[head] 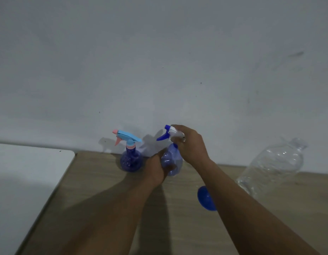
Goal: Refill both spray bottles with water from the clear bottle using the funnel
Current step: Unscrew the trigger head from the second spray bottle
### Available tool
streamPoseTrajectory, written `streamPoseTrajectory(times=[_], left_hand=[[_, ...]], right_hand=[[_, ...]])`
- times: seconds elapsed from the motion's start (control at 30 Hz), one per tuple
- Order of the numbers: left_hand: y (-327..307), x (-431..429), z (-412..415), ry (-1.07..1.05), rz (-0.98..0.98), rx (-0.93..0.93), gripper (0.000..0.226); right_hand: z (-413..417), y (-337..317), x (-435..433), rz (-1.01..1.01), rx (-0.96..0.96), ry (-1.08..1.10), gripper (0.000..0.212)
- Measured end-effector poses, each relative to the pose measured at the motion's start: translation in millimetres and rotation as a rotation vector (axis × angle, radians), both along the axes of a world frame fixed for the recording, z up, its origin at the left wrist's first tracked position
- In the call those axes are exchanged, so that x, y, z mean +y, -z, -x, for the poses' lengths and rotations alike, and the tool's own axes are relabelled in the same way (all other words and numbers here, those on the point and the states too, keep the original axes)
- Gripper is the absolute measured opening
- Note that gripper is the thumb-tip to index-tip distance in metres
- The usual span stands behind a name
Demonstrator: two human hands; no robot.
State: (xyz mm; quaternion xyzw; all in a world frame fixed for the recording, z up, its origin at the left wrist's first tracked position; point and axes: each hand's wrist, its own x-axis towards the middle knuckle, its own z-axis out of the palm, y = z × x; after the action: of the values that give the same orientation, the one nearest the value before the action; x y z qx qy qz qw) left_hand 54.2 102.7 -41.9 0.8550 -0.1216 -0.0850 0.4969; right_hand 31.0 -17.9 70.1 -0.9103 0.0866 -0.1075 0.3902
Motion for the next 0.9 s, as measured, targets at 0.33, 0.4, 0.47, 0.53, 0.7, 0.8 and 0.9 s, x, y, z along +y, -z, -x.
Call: streamPoseTrajectory(times=[0.33,0.4,0.47,0.53,0.7,0.8,0.9], left_hand=[[-25,15,57,0.084,0.007,-0.018,0.065],[-31,14,73,0.164,0.042,0.047,0.072],[-35,12,93,0.199,0.070,0.111,0.078],[-37,7,115,0.198,0.083,0.126,0.072],[-39,-11,173,0.208,0.144,0.158,0.059],[-31,-24,198,0.215,0.186,0.185,0.062],[-20,-36,218,0.224,0.197,0.189,0.064]], right_hand=[[57,-15,-13,-0.178,-0.019,-0.091,0.030],[77,-20,-16,-0.195,-0.003,-0.103,0.025],[99,-24,-20,-0.201,0.001,-0.088,0.019],[122,-23,-26,-0.214,-0.013,-0.061,0.015],[177,-15,-46,-0.261,-0.017,0.004,0.014],[205,-7,-56,-0.304,-0.031,0.008,0.020],[230,4,-67,-0.340,-0.038,0.029,0.022]])
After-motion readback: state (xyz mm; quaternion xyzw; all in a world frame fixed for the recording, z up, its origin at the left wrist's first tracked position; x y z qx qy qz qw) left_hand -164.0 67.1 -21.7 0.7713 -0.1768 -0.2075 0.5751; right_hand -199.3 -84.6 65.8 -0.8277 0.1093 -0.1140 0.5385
